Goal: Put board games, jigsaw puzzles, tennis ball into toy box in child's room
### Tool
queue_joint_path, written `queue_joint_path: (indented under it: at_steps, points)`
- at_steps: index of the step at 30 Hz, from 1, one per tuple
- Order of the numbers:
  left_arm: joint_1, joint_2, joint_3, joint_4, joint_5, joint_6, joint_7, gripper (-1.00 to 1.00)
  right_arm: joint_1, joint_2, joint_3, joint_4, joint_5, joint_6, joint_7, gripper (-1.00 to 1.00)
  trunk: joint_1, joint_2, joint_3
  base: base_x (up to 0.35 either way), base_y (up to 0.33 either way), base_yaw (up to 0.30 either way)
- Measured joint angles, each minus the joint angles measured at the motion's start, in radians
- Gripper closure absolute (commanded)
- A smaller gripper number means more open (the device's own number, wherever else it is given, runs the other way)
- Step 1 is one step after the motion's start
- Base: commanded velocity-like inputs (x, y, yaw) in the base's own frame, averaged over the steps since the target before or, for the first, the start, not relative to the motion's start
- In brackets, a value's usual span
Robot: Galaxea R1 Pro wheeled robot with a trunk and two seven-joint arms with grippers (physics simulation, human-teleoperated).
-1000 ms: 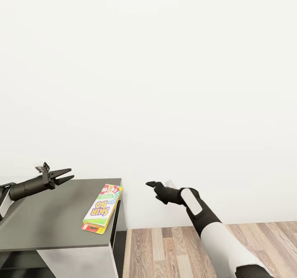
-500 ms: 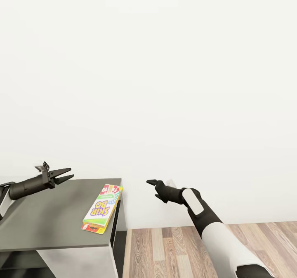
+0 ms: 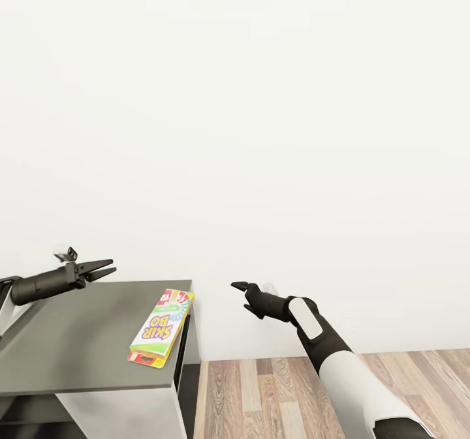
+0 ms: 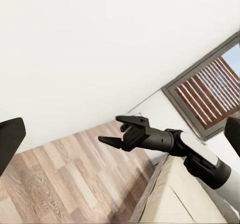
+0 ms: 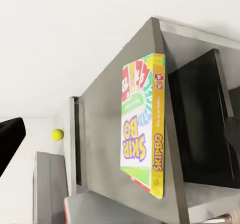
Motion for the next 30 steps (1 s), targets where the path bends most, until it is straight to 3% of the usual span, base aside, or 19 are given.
queue_joint_path:
  at_steps: [11, 17, 20, 27, 30]
  points:
    - [0.074, -0.002, -0.029, -0.227, -0.005, 0.111, 0.0, -1.0, 0.0, -0.001, 0.004, 0.0, 0.004, -0.005, 0.016, -1.0, 0.042, -0.077, -0.035, 0.0, 0.0, 0.0]
    - [0.118, -0.011, -0.082, -0.346, -0.006, 0.156, 0.0, -1.0, 0.0, 0.0, 0.004, 0.0, 0.003, -0.007, 0.018, -1.0, 0.065, -0.119, -0.053, 0.0, 0.0, 0.0]
    - [0.134, -0.029, -0.111, -0.401, -0.006, 0.163, 0.0, -1.0, 0.0, 0.002, 0.003, 0.0, 0.003, -0.008, 0.019, -1.0, 0.077, -0.14, -0.063, 0.0, 0.0, 0.0]
    - [0.141, -0.045, -0.124, -0.43, -0.008, 0.167, 0.0, -1.0, 0.001, 0.002, 0.011, 0.0, 0.002, -0.009, 0.025, -1.0, 0.104, -0.189, -0.085, 0.0, 0.0, 0.0]
    - [0.142, -0.046, -0.125, -0.433, -0.008, 0.167, 0.0, -1.0, 0.001, 0.002, 0.013, -0.001, 0.007, -0.011, 0.058, -1.0, 0.115, -0.21, -0.094, 0.0, 0.0, 0.0]
